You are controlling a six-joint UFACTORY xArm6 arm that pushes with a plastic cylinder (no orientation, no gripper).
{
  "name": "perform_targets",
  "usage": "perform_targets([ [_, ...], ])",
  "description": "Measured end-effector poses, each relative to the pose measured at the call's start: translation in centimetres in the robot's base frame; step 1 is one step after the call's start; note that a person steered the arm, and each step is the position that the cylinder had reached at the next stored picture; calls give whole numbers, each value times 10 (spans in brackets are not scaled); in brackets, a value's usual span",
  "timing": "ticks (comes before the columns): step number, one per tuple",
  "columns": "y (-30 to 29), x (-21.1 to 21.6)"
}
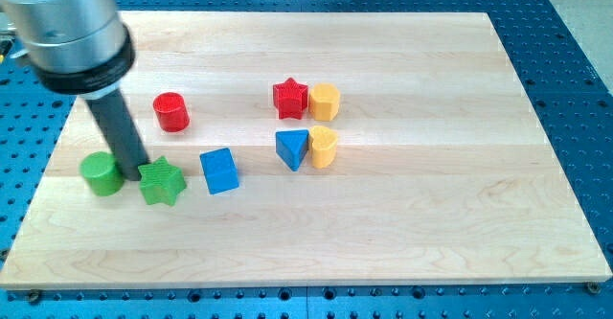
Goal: Push the green star into the green circle
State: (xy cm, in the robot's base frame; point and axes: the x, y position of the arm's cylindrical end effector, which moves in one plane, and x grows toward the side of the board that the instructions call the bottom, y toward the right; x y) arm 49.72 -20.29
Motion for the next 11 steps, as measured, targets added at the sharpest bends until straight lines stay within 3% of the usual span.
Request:
perform_targets([
  [3, -13, -9],
  [4, -10, -40],
  [5, 32, -40],
  [6, 66, -37],
  [7, 63, -13],
  [8, 96, 12],
  [10, 26, 23],
  [11, 38, -20],
])
